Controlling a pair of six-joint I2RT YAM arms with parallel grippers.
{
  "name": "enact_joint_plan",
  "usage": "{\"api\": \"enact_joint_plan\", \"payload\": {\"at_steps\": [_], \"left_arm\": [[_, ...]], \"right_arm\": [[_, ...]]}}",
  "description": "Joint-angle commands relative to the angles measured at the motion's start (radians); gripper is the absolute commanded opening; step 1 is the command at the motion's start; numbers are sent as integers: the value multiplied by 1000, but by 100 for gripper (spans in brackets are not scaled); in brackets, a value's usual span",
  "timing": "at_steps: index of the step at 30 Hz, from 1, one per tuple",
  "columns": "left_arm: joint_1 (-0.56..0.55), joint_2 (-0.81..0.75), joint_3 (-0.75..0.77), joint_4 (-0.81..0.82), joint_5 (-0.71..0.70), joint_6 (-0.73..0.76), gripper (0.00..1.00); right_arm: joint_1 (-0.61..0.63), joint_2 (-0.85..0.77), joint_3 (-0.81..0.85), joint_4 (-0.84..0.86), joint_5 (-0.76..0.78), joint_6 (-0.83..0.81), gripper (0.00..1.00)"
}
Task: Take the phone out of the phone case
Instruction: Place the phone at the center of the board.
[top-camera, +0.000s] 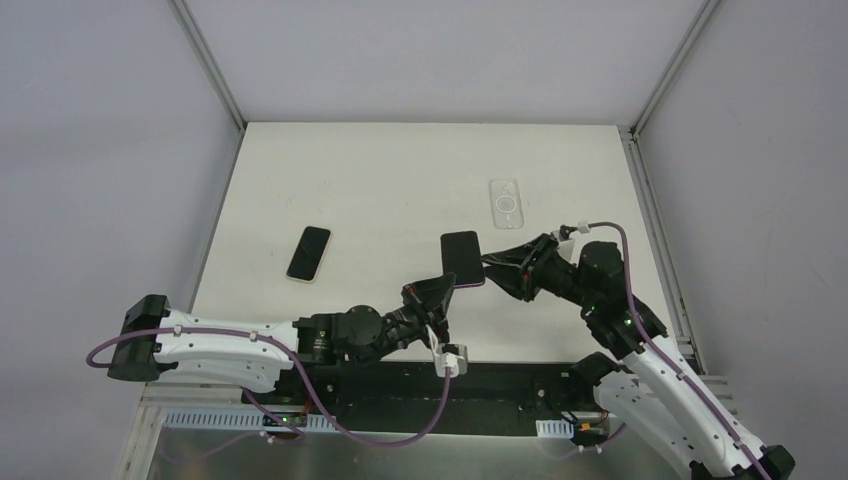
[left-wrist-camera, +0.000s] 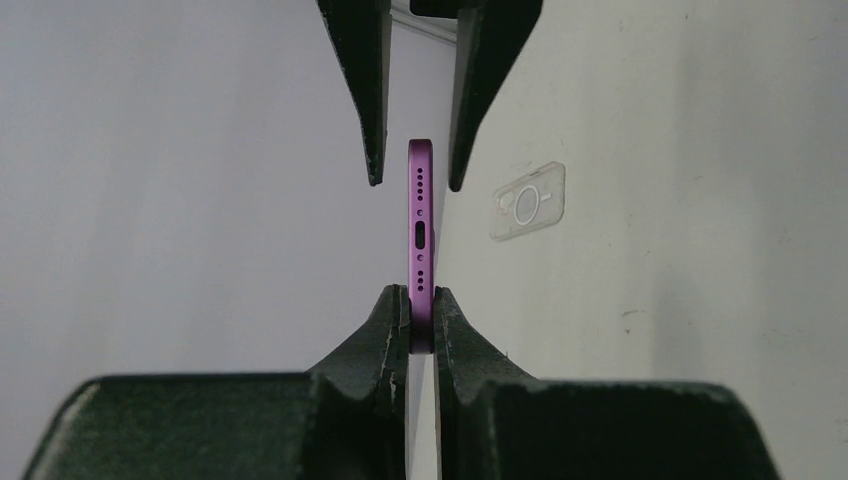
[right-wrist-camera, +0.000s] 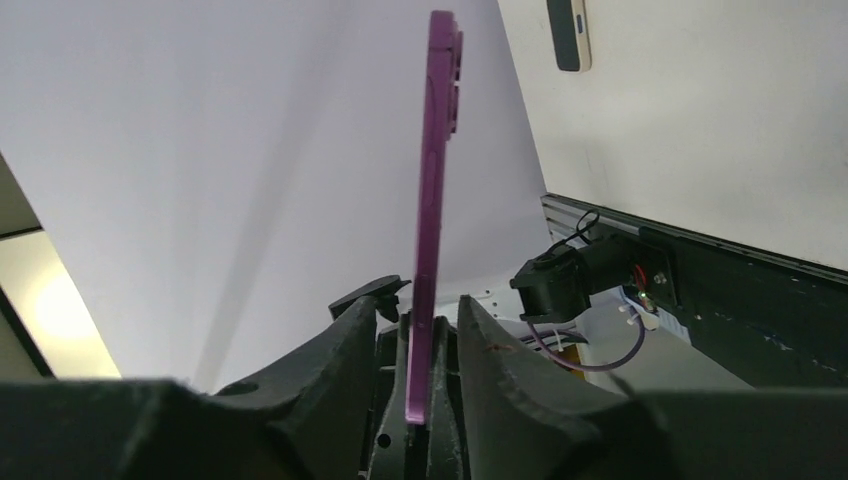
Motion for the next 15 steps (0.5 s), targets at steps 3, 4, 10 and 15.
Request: {"api": "enact_joint_plan", "payload": {"at_steps": [3,4,10,15], "left_arm": [[-17,-44,-17,140,24,25,0],[-18,-45,-19,144,24,27,0],[-19,-53,-30,166,31,35,0],[-20,-55,-30,175,41,34,0]], "right_arm": [[5,12,-31,175,-31,119,29],[8,21,-29,193,-37,126,27],[39,57,-5,197,-42,116,45],[55,85,5,220,-38,113,30]]}}
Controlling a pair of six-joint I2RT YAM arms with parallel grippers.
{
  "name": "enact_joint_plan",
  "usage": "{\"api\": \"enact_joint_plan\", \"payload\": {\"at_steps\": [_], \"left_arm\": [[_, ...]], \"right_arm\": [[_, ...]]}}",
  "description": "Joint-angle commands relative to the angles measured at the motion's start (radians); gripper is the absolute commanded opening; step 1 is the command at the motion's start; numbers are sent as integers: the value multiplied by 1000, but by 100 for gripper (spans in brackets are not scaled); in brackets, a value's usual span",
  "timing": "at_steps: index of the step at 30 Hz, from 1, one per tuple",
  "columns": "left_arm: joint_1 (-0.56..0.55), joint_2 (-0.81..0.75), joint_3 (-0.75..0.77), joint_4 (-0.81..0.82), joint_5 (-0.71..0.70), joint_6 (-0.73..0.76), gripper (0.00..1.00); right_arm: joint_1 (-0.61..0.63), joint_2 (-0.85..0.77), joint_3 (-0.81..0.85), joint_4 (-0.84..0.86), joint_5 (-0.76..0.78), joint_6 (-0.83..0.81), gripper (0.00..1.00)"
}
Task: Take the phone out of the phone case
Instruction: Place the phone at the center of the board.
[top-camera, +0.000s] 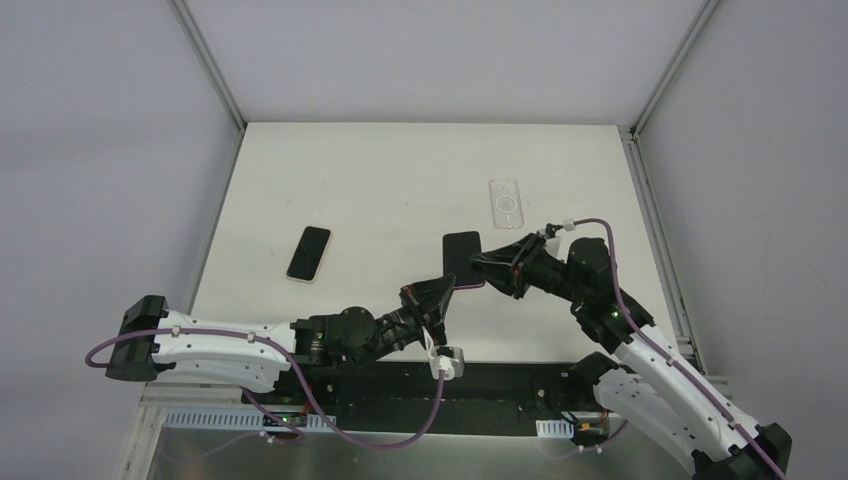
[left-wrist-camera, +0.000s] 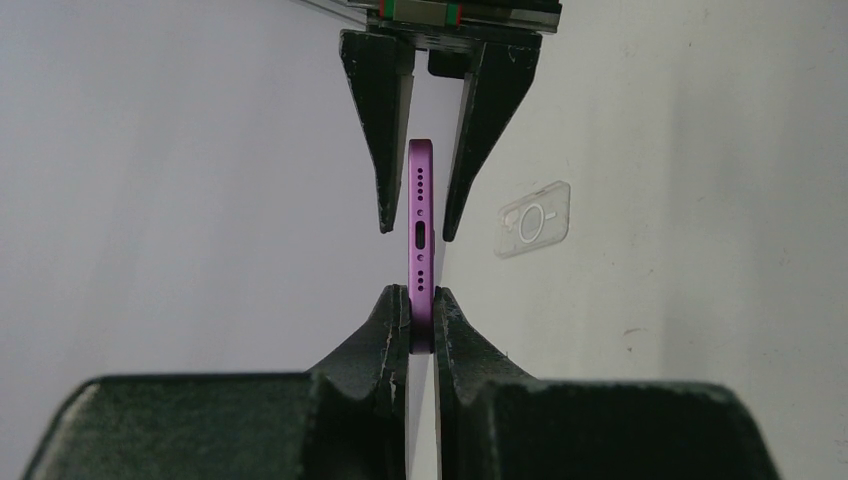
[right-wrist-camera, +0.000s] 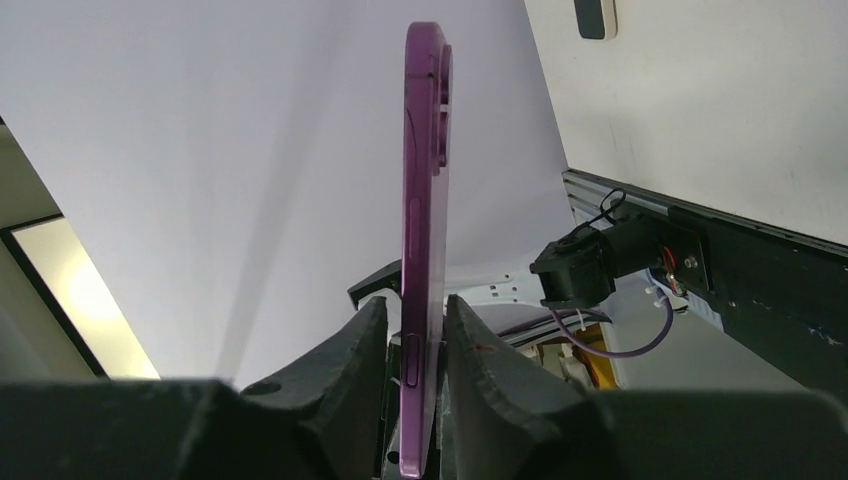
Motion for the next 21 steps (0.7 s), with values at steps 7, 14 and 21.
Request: {"api": "enact_joint_plan", "payload": {"at_steps": [7,14,21], "left_arm": [[-12,-31,4,123,27,34,0],[-12,-24,8,125,28,30,0],[-11,-22,5,126,19,19,15]], "right_arm": [[37,43,50,85,-29,24,19],[43,41,51,84,-29,10,0],[45,35,57,83,-32,0,0]]}}
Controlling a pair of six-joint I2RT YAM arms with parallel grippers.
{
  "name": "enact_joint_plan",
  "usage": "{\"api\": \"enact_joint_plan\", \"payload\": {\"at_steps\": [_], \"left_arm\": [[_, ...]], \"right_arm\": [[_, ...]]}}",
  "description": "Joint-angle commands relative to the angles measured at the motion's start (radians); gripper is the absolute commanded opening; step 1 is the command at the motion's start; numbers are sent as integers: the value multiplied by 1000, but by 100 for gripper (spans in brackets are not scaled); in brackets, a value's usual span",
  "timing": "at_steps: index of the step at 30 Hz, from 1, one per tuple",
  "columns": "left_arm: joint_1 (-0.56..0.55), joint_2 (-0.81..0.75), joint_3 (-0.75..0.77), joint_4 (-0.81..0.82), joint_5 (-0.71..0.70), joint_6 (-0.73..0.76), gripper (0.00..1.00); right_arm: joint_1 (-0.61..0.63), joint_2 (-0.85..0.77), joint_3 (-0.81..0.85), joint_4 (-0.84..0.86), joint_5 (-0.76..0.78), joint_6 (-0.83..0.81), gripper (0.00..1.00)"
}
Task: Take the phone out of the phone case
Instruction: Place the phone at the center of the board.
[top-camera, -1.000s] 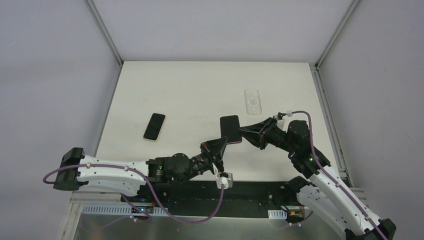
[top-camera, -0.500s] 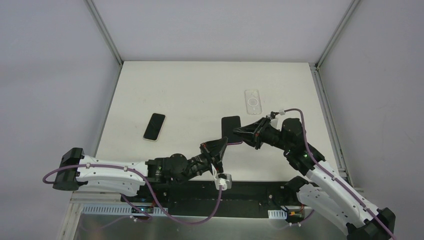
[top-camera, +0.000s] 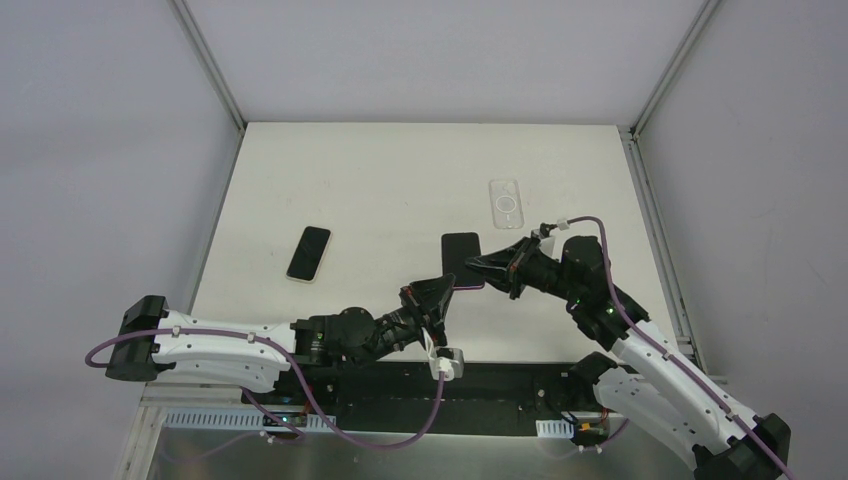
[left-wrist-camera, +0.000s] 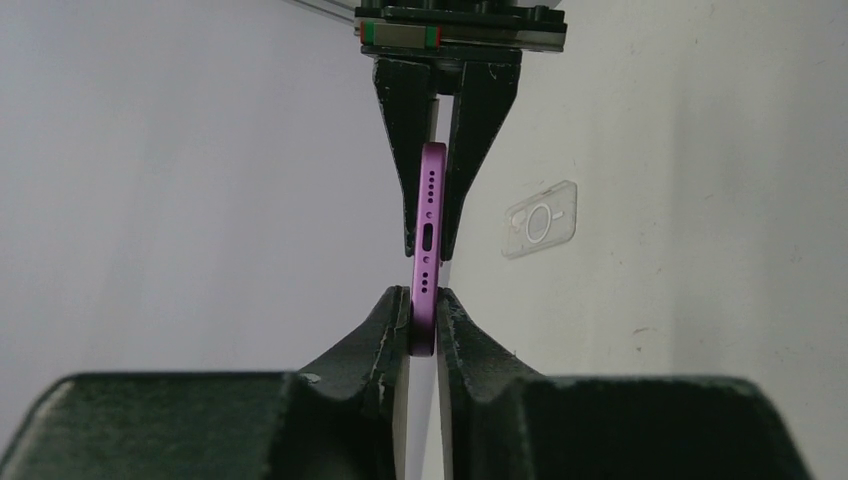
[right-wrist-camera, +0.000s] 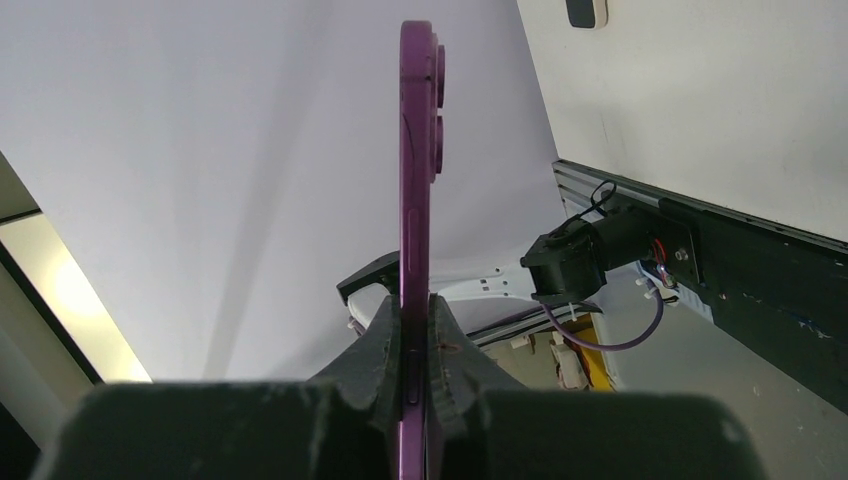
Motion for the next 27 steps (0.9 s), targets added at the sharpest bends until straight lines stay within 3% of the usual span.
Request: {"api": "enact_joint_plan", "payload": {"at_steps": [1,8,9,10,16,20,24,27], "left_arm": [[-11,-22,10,117,17,-4,22],[-11,-5,4,117,-17,-49,62],[-11,-5,2,117,-29,-61,84],[-11,-4,0,117,-50,-78,97],[-10,-38,-27,117,-166,-245,100],[1,-65,-46,116,-181,-472,100],[79,-87,-37,74,-148,-858,100],[262,-131,-15,-35,103,-1266,100]], "right_arm": [[14,-11,54,55,-29,5,0],[12,-39,54,41,-4,-11,0],[11,-50,60,27,0,-26,0],[8,-69,67,-7,8,-60,0],[6,-258,175,-387,195,-377,0],[8,-378,248,-599,333,-636,0],[7,-456,228,-642,389,-799,0],[8,-478,183,-606,340,-868,0]]}}
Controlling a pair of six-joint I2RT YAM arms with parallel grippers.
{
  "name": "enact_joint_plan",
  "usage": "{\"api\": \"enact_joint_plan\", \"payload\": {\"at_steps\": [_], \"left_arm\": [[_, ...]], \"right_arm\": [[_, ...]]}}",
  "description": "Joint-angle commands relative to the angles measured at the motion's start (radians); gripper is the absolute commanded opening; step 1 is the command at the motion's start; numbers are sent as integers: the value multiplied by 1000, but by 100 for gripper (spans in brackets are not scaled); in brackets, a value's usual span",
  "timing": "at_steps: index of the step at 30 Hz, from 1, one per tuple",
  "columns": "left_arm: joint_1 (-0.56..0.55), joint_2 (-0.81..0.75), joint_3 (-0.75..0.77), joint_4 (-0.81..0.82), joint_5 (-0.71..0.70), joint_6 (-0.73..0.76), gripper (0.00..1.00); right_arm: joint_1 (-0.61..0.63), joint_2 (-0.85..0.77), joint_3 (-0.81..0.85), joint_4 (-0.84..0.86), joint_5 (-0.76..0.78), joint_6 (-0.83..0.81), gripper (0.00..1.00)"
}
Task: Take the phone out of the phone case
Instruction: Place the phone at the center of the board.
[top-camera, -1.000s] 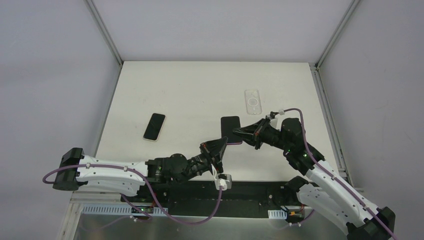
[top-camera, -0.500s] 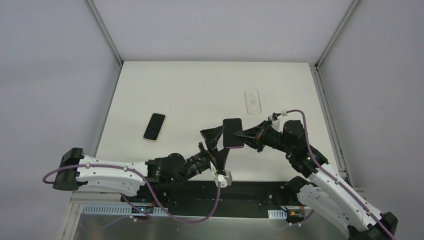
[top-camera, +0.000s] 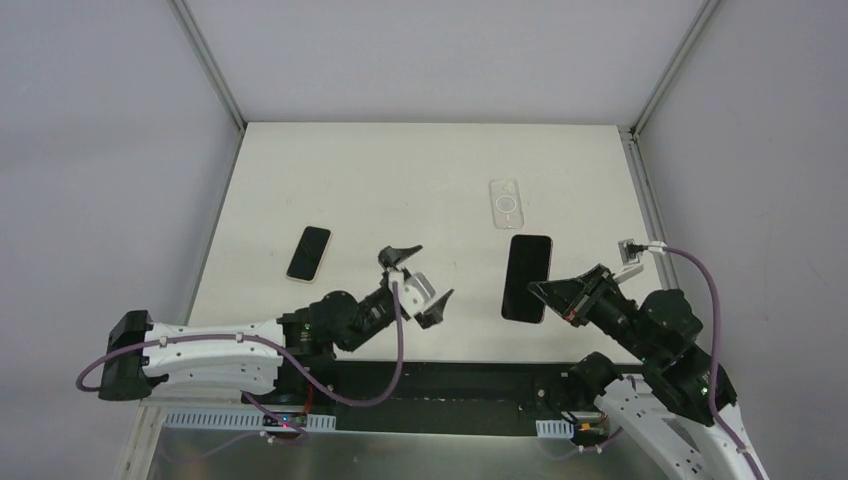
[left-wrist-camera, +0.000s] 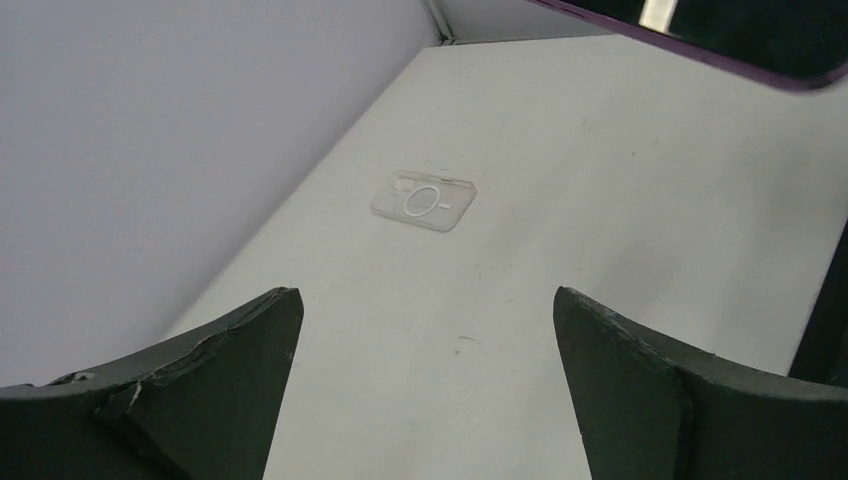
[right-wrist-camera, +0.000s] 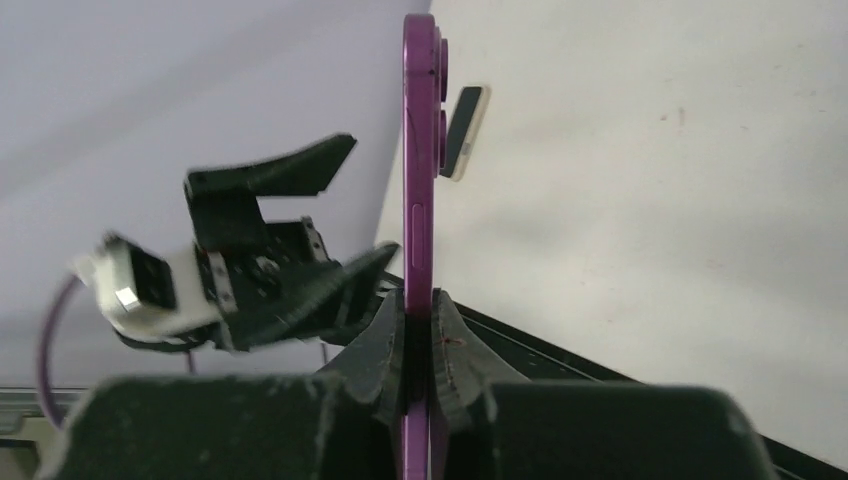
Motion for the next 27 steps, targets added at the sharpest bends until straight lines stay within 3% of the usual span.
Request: {"api": "enact_joint_plan", "payload": {"at_steps": [1,3,7,13,22,27], "left_arm": [[257,-66,35,-82,325,-720,100],[377,-55,43,-82,498,-957,100],[438,-9,83,-70,639,-1111,100],[483,69,9,319,814,-1363,100],[485,228,20,520,904,-1491,100],[486,278,60,554,930,-1518,92]], "right_arm": [[-1,-17,-48,10,0,-199,0],[0,-23,-77,50,-22,-213,0],[0,-24,-131,153,-106,-218,0],[0,-89,-260,443,-274,-134,0],[-1,-153,-334,567,-256,-94,0],[-1,-153,-399,710,-287,-27,0]]}}
